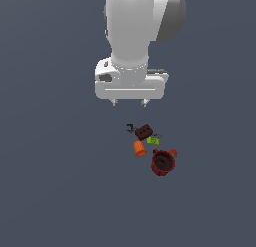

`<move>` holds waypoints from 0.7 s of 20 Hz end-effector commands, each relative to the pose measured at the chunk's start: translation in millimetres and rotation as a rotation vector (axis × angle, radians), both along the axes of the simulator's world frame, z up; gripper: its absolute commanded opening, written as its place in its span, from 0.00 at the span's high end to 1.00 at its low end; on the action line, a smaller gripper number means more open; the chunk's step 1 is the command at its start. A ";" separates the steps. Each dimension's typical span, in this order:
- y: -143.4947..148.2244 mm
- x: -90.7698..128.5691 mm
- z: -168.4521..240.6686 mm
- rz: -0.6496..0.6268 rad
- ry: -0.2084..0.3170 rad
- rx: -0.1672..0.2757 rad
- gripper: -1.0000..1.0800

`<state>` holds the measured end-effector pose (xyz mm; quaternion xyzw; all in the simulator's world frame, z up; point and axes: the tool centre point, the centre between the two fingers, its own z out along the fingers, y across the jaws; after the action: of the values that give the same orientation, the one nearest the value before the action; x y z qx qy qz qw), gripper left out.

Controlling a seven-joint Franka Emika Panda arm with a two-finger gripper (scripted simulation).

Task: Pick up a designated object from a clutter of objects.

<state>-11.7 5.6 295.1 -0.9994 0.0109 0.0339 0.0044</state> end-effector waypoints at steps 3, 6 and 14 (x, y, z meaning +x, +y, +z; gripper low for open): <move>-0.1 0.8 1.1 0.004 -0.003 -0.002 0.38; -0.4 3.5 5.4 0.018 -0.013 -0.009 0.38; 4.0 10.0 -1.6 0.000 -0.020 -0.005 0.38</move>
<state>-3.9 7.8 296.6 -0.9997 0.0076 0.0247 0.0010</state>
